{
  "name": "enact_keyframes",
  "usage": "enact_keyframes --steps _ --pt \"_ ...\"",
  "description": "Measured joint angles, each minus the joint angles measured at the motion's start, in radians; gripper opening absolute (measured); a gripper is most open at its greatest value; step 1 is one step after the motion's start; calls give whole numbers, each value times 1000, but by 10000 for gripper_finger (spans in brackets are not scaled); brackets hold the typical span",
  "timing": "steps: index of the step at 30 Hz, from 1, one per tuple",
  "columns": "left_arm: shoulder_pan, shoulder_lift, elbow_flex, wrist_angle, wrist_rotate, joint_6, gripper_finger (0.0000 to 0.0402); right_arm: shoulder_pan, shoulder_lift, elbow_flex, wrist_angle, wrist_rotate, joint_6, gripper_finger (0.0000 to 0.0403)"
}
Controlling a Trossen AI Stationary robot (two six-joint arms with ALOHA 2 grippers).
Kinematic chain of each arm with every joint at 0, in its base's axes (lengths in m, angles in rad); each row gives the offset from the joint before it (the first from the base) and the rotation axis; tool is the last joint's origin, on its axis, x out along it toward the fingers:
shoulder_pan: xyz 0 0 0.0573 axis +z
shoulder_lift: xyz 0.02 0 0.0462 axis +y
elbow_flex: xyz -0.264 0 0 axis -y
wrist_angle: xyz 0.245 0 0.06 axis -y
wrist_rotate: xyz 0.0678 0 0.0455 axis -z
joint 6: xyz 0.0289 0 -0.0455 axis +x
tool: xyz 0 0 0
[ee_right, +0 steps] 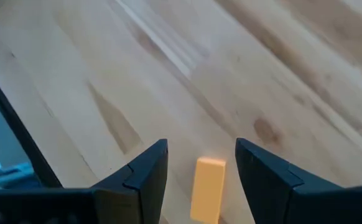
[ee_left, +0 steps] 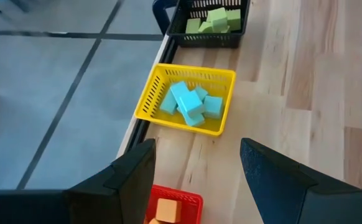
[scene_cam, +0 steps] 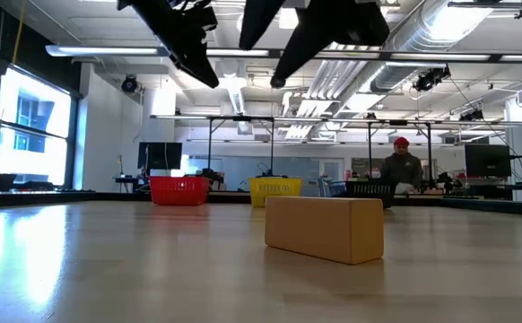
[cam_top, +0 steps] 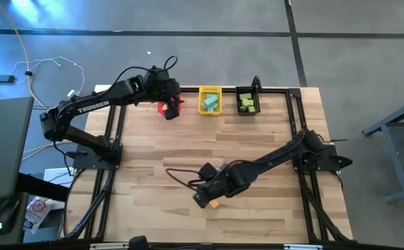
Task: Sort & place blocks by color
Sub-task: Put the orange block into the red bin
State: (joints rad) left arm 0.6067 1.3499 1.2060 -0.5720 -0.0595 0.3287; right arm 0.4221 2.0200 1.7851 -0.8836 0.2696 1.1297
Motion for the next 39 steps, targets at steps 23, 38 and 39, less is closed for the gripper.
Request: enact_keyframes --steps 23,38,39 --pt "1 1 0 -52 -64 -256 219 86 77 0 -60 -25 128 174" --pt "0 1 0 -143 -86 -256 219 91 175 0 0 -38 131 174" --pt "0 1 0 -142 -85 -249 219 91 176 0 3 -35 131 174"
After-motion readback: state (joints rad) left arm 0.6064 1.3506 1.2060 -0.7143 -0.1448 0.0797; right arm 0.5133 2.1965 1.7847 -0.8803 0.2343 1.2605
